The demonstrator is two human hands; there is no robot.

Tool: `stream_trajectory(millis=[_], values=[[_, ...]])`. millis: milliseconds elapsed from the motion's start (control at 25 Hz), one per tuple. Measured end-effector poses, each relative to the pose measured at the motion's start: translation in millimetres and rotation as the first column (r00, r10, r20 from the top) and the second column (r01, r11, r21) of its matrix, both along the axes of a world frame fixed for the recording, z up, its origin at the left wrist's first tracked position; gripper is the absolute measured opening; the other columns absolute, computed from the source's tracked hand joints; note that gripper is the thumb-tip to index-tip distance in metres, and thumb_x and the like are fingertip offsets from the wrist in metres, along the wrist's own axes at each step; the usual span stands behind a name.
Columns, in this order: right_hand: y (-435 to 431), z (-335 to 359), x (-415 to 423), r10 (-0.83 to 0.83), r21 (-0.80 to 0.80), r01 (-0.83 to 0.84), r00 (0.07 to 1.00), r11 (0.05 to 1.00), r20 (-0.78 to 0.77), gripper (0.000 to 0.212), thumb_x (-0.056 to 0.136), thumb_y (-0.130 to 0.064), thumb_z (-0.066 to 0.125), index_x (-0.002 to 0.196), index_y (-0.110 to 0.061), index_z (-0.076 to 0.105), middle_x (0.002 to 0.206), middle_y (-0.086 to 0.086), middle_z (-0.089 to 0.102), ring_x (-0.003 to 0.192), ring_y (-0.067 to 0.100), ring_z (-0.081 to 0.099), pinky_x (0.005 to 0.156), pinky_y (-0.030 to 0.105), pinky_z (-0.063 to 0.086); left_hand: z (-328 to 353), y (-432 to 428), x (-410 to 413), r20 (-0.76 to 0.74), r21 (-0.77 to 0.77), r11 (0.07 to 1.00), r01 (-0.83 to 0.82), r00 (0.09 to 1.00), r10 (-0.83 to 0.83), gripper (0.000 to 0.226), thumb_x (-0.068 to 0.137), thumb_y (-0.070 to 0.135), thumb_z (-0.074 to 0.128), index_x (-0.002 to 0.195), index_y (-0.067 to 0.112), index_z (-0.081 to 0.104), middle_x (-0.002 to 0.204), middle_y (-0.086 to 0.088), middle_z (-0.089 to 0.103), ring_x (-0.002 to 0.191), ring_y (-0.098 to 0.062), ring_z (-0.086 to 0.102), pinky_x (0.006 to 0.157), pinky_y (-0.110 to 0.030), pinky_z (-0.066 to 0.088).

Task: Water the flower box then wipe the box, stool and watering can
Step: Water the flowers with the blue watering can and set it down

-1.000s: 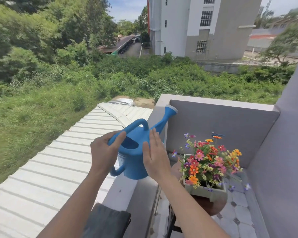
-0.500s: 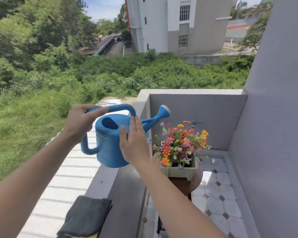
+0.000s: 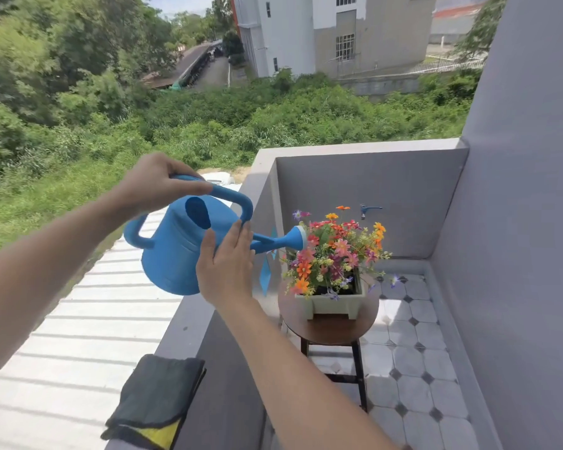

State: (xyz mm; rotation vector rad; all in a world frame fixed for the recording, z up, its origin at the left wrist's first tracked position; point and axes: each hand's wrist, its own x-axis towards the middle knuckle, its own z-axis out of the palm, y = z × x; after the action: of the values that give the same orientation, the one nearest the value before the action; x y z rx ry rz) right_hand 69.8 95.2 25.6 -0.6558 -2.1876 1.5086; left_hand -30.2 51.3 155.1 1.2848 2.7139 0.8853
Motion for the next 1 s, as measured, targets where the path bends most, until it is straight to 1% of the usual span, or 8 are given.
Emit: stream_trajectory(millis=[80, 160, 240, 360, 600, 800, 920, 1000], values=[[-1.6, 1.9, -4.1, -0.003, -0.02, 0.003, 1.0, 1.0, -0.006, 0.068, 0.099, -0.047, 0.018, 0.149, -0.007, -0.006, 0.159, 0.008, -0.011, 0.146, 0.021, -0.011, 0.117, 0.039, -0.005, 5.6, 5.1, 0.7, -0.037, -0.036, 0.999, 0.005, 0.999, -0.006, 0.012, 0.075, 0.035, 0.076, 0.075, 0.024, 0.072, 0.035, 0.013, 0.053, 0.036, -0.005, 0.036, 0.047, -0.023, 0.029], [-2.3, 3.6, -8.4, -0.006, -0.031, 0.005, 1.0, 1.0, -0.016, 0.068, 0.099, -0.047, 0.018, 0.148, -0.006, -0.006, 0.159, 0.009, -0.011, 0.146, 0.021, -0.011, 0.117, 0.039, -0.005, 9.7, 6.3, 0.4, -0.06, -0.063, 0.998, 0.004, 0.998, -0.007, 0.012, 0.078, 0.032, 0.074, 0.08, 0.02, 0.073, 0.035, 0.012, 0.05, 0.036, -0.006, 0.034, 0.042, -0.021, 0.029], [-5.5, 5.0, -10.4, 0.002, -0.047, -0.003, 1.0, 0.999, -0.027, 0.068, 0.099, -0.047, 0.018, 0.148, -0.006, -0.007, 0.159, 0.009, -0.012, 0.146, 0.022, -0.011, 0.117, 0.039, -0.006, 13.4, 4.8, 0.4, -0.066, -0.096, 0.995, 0.004, 0.998, -0.01, 0.012, 0.079, 0.031, 0.073, 0.08, 0.019, 0.073, 0.031, 0.012, 0.045, 0.032, -0.007, 0.033, 0.036, -0.014, 0.024], [-15.2, 6.7, -10.4, 0.03, -0.094, -0.032, 0.999, 0.995, -0.025, 0.068, 0.099, -0.047, 0.017, 0.148, -0.007, -0.008, 0.159, 0.008, -0.013, 0.145, 0.021, -0.013, 0.116, 0.038, -0.007, 18.3, 1.0, -0.3, -0.088, -0.155, 0.988, 0.014, 0.996, -0.028, 0.014, 0.079, 0.03, 0.073, 0.08, 0.016, 0.076, 0.034, 0.01, 0.045, 0.031, -0.007, 0.032, 0.032, -0.013, 0.024], [-36.5, 9.6, -1.3, 0.02, -0.192, -0.025, 0.999, 0.981, -0.027, 0.069, 0.099, -0.048, 0.017, 0.148, -0.008, -0.009, 0.158, 0.007, -0.016, 0.145, 0.019, -0.014, 0.116, 0.037, -0.008, 23.4, -3.1, 7.8, -0.068, -0.266, 0.963, 0.036, 0.996, -0.056, 0.009, 0.078, 0.031, 0.074, 0.075, 0.023, 0.074, 0.036, 0.009, 0.047, 0.031, -0.006, 0.033, 0.032, -0.012, 0.024], [-29.3, 14.8, 8.7, -0.052, -0.197, 0.04, 0.997, 0.98, -0.054, 0.069, 0.099, -0.048, 0.019, 0.149, -0.008, -0.008, 0.158, 0.007, -0.015, 0.145, 0.019, -0.014, 0.117, 0.036, -0.007, 31.2, 11.0, 19.8, -0.102, -0.301, 0.951, 0.072, 0.989, -0.108, 0.009, 0.079, 0.034, 0.072, 0.076, 0.025, 0.075, 0.046, -0.001, 0.048, 0.034, -0.006, 0.033, 0.034, -0.013, 0.026], [-12.5, 19.2, 9.7, -0.088, -0.164, 0.077, 0.994, 0.983, -0.062, 0.069, 0.099, -0.047, 0.019, 0.148, -0.007, -0.007, 0.159, 0.009, -0.014, 0.146, 0.02, -0.012, 0.117, 0.037, -0.006, 36.8, 25.5, 23.2, -0.121, -0.278, 0.958, 0.073, 0.986, -0.111, 0.012, 0.077, 0.036, 0.073, 0.078, 0.024, 0.074, 0.05, -0.006, 0.048, 0.033, -0.006, 0.034, 0.033, -0.011, 0.025], [-3.6, 21.6, 8.9, -0.1, -0.13, 0.09, 0.992, 0.987, -0.071, 0.069, 0.099, -0.047, 0.02, 0.148, -0.007, -0.006, 0.159, 0.01, -0.012, 0.146, 0.021, -0.011, 0.116, 0.037, -0.006, 40.0, 30.5, 23.2, -0.121, -0.253, 0.965, 0.072, 0.987, -0.105, 0.013, 0.077, 0.038, 0.072, 0.078, 0.026, 0.074, 0.051, -0.006, 0.048, 0.033, -0.006, 0.033, 0.037, -0.017, 0.029]])
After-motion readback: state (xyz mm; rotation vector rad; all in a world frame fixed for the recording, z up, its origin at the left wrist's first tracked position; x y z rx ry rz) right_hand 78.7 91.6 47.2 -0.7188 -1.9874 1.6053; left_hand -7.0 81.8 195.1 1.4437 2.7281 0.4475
